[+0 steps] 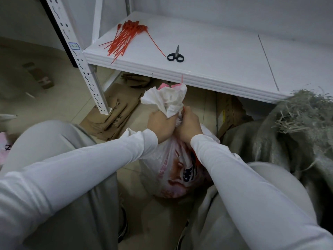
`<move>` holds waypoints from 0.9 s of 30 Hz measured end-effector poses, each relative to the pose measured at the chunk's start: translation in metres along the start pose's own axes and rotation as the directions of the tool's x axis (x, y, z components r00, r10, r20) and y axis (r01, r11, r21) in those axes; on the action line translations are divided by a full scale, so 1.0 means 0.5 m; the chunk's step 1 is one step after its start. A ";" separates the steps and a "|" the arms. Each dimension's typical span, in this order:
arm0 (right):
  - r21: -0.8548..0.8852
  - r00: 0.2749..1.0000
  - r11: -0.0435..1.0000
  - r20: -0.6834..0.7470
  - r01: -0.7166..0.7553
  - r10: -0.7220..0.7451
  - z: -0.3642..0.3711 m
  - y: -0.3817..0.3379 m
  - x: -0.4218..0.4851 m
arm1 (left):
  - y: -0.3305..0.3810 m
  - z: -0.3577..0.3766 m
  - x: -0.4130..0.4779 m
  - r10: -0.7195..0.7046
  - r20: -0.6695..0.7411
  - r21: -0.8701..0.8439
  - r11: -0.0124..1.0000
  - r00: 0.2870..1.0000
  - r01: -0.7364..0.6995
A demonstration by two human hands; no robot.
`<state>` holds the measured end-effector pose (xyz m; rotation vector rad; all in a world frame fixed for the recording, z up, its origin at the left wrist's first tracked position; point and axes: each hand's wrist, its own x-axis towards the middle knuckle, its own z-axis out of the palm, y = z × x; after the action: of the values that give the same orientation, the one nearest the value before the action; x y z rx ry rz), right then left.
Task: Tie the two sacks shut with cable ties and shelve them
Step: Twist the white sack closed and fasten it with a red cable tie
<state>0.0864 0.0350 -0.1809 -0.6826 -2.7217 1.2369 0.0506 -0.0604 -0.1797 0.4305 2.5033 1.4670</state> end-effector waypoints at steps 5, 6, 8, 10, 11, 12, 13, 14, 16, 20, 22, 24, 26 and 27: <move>0.011 1.000 1.000 -0.028 -0.002 0.003 0.007 0.011 0.000 | -0.016 0.002 0.016 -0.036 0.096 0.045 0.998 0.995 0.031; -0.017 1.000 1.000 -0.016 -0.015 0.015 0.006 0.011 0.000 | -0.018 0.003 0.016 -0.071 0.117 0.032 0.997 0.991 0.068; -0.083 0.999 0.996 0.000 -0.041 0.042 0.002 0.010 -0.001 | -0.025 0.008 0.018 -0.144 0.144 0.007 0.990 0.979 0.144; -0.209 0.999 0.977 -0.036 -0.045 0.038 0.002 0.005 -0.006 | -0.029 0.012 0.022 -0.208 0.110 -0.041 0.976 0.972 0.213; -0.271 0.996 0.961 -0.080 -0.052 0.032 0.004 0.001 -0.010 | -0.032 0.014 0.026 -0.240 0.083 -0.070 0.967 0.967 0.246; -0.304 0.991 0.950 -0.128 -0.067 0.029 0.006 -0.003 -0.014 | -0.037 0.016 0.033 -0.278 0.052 -0.101 0.954 0.959 0.282; -0.306 0.986 0.947 -0.164 -0.092 0.043 0.009 -0.006 -0.018 | -0.040 0.016 0.038 -0.316 0.027 -0.132 0.939 0.948 0.317; -0.289 0.981 0.950 -0.179 -0.121 0.070 0.014 -0.006 -0.022 | -0.042 0.016 0.042 -0.354 0.013 -0.166 0.922 0.935 0.351; -0.262 0.982 0.952 -0.141 -0.158 0.124 0.022 -0.004 -0.024 | -0.049 0.019 0.047 -0.401 0.009 -0.216 0.894 0.916 0.393; -0.176 0.987 0.971 -0.018 -0.162 0.161 0.016 0.006 -0.013 | -0.050 0.029 0.038 -0.393 0.023 -0.184 0.902 0.919 0.391; -0.161 0.992 0.979 0.010 -0.124 0.127 0.006 0.012 -0.003 | -0.045 0.031 0.028 -0.378 0.017 -0.252 0.894 0.925 0.370; -0.123 0.996 0.988 0.019 -0.089 0.092 -0.005 0.018 0.007 | -0.039 0.032 0.020 -0.359 0.012 -0.313 0.885 0.933 0.344; -0.068 0.996 0.994 0.012 -0.083 0.084 -0.012 0.024 0.013 | -0.032 0.030 0.013 -0.255 -0.004 -0.249 0.937 0.967 0.246; -0.045 0.996 0.995 0.010 -0.085 0.086 -0.011 0.029 0.019 | -0.032 0.027 0.012 -0.149 -0.027 -0.175 0.974 0.988 0.142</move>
<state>0.0847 0.0511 -0.1889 -0.8074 -2.7646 1.2038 0.0469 -0.0546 -0.2002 0.1854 2.3545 1.6299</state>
